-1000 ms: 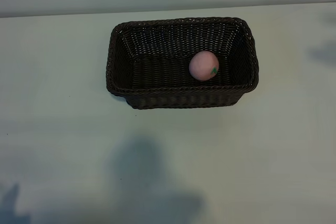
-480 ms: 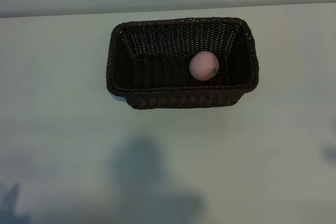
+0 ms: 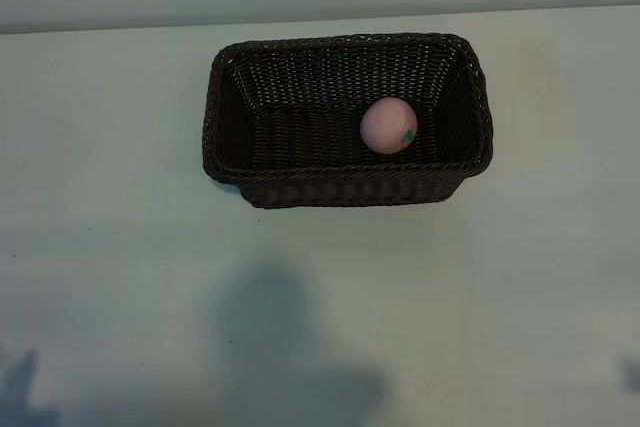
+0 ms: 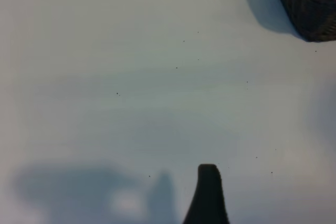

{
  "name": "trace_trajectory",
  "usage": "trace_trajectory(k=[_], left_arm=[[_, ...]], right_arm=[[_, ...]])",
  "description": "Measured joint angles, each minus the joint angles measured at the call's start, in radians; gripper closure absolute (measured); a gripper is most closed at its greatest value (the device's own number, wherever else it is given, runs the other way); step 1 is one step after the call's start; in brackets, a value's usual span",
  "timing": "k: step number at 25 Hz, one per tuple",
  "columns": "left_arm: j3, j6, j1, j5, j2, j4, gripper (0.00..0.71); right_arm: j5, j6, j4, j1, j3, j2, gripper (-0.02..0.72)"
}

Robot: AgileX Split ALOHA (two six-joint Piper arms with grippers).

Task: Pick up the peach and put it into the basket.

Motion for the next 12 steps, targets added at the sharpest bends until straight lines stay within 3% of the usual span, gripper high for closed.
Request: trace_trajectory(k=[12], left_arm=[[0.000,0.000,0.000,0.000,0.000,-0.010,0.118]], right_arm=[[-0.027,-0.002,0.021,0.000,0.169,-0.006,0.108]])
